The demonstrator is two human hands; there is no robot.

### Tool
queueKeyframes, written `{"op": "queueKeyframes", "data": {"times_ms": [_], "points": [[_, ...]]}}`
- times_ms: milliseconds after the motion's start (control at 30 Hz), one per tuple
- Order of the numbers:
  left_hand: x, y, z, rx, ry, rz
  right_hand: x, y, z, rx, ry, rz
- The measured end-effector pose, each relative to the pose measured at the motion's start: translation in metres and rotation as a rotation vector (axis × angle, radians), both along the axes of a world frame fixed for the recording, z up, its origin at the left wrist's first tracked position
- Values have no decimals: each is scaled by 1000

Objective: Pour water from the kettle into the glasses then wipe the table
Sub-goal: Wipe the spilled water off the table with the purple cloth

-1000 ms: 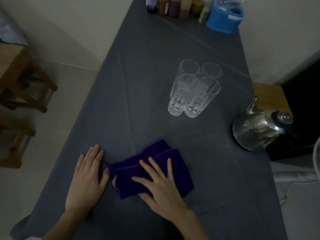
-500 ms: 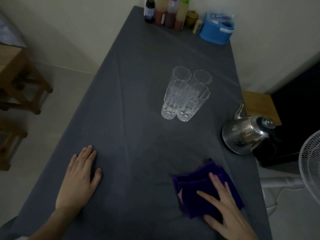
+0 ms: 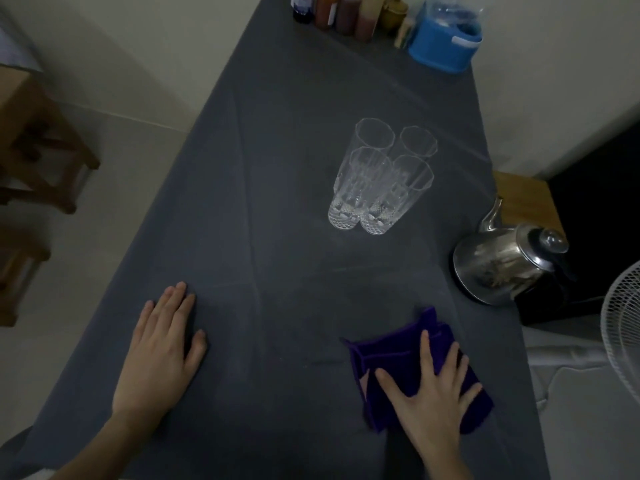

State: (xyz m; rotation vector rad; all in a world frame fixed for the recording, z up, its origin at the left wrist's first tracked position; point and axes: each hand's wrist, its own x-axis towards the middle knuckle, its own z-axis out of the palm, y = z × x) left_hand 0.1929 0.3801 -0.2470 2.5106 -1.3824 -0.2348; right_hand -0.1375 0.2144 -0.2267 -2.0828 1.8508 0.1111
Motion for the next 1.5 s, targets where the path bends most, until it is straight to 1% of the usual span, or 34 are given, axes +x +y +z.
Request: {"op": "queueKeyframes", "data": {"times_ms": [133,233,333,533,633,733,833,933,1033,1133,1233,1367,1433,1500], "points": [[0,0,0,1,7,1,-8,3,-14,-136,-181,156],[0,0,1,5,16,7,8,7,-17,-199,-284,375],[0,0,2,11,22,7,50,15,-17,-187,-281,587],[1,1,2,35,36,-4,147,46,-10,-128,-243,831],[2,0,3,59,38,-1,172,49,-7,-78,-227,954],[3,-1,4,75,39,3,174,42,-9,-68,-250,990],[4,-1,5,71,38,7,161,25,-10,-95,-278,971],[8,1,1,54,33,9,138,4,-9,-105,-273,899],[9,1,-4,51,27,-4,95,-24,-11,-120,-295,812],[7,-1,-4,42,28,2,36,-46,-5,-192,-291,698],[5,-2,-1,24,22,8,-28,-52,2,-246,-211,561],[4,-1,0,3,27,9,-91,-35,2,-201,37,254],[3,-1,0,-2,24,7,-97,-26,0,-129,66,119],[2,-1,1,-2,22,3,-90,-22,-3,-99,23,50]]}}
